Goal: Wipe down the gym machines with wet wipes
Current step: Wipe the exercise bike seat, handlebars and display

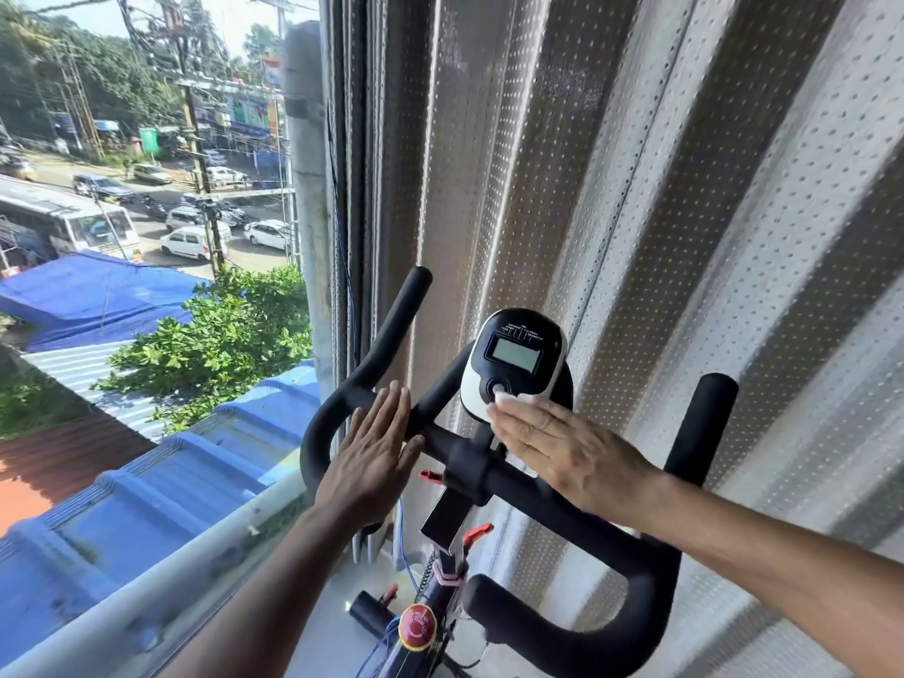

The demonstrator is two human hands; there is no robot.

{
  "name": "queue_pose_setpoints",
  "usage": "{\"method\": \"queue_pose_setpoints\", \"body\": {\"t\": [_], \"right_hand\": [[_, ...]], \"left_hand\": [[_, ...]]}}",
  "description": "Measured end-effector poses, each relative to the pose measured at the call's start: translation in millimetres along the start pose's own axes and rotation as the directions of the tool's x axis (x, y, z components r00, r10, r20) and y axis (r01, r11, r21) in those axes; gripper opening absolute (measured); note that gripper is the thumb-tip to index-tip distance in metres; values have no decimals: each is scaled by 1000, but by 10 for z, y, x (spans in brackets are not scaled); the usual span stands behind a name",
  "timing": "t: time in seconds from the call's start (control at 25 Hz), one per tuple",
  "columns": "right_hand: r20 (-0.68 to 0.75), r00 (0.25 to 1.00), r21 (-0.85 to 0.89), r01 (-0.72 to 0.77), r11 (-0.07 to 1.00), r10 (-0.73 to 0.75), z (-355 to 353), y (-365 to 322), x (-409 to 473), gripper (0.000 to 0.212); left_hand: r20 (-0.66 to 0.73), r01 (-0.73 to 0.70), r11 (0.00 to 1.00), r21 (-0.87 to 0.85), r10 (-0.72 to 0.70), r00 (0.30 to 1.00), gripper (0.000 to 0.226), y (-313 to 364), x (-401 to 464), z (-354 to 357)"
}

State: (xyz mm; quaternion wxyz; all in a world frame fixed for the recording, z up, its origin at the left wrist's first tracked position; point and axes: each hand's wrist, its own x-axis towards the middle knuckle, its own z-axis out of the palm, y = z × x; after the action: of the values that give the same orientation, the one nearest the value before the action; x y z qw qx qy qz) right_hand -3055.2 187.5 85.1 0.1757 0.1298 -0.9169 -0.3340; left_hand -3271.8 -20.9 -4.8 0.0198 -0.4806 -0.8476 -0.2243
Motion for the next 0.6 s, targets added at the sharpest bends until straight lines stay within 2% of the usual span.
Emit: {"method": "queue_pose_setpoints", "body": {"t": [0.12,0.28,0.44,0.6], "right_hand": [[38,997,-74,75,994,-72,123,-132,328,56],[13,997,-59,-78,995,79,154,-196,730,52],[67,997,39,34,999,-37,97,-211,401,55],[23,1000,133,-10,991,8,-44,-132,88,53]], "left_hand": [[21,24,1000,-12,-23,1000,77,-17,38,6],[63,32,999,-7,-31,998,72,2,31,-24],[79,35,999,-6,-34,996,69,-13,25,-43],[73,24,999,-29,-22,997,79,-42,58,-10]]}}
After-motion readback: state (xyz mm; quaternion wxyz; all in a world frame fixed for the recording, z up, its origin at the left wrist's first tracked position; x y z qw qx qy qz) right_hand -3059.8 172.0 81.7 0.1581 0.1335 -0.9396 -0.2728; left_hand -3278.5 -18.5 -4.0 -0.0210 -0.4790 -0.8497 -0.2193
